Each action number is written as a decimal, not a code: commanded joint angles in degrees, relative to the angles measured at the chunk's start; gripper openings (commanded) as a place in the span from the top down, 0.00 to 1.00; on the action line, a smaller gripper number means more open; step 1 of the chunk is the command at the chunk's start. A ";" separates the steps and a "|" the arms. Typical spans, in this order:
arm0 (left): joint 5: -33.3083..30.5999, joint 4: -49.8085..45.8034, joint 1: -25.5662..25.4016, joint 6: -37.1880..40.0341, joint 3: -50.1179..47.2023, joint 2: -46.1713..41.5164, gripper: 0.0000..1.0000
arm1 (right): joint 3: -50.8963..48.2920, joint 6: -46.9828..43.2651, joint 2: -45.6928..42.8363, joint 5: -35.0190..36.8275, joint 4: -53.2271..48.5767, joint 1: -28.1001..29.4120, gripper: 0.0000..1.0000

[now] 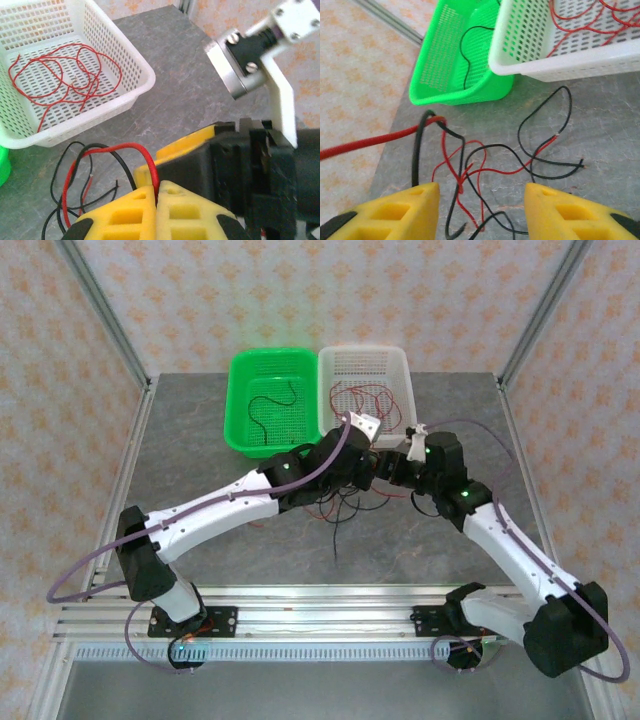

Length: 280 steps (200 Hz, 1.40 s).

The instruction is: Untangle the cables

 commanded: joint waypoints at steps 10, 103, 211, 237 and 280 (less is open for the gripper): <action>-2.60 -1.88 0.04 -2.61 3.47 0.03 1.00 | -0.97 -4.45 -0.45 -3.61 0.01 0.34 0.52; -6.49 -3.41 0.18 -4.12 5.47 1.99 1.00 | -1.85 -4.21 -9.09 -2.39 -0.80 0.59 0.54; -5.93 -3.84 0.35 -3.45 6.44 1.84 1.00 | 5.06 -9.54 -1.28 4.40 -5.60 0.94 0.50; -5.96 -3.99 0.61 -3.35 6.62 2.06 1.00 | 7.64 -12.20 -1.66 7.29 -12.45 1.19 0.44; -5.42 -3.65 0.87 -3.16 6.79 2.17 1.00 | 8.27 -13.49 -0.84 11.84 -15.89 1.38 0.32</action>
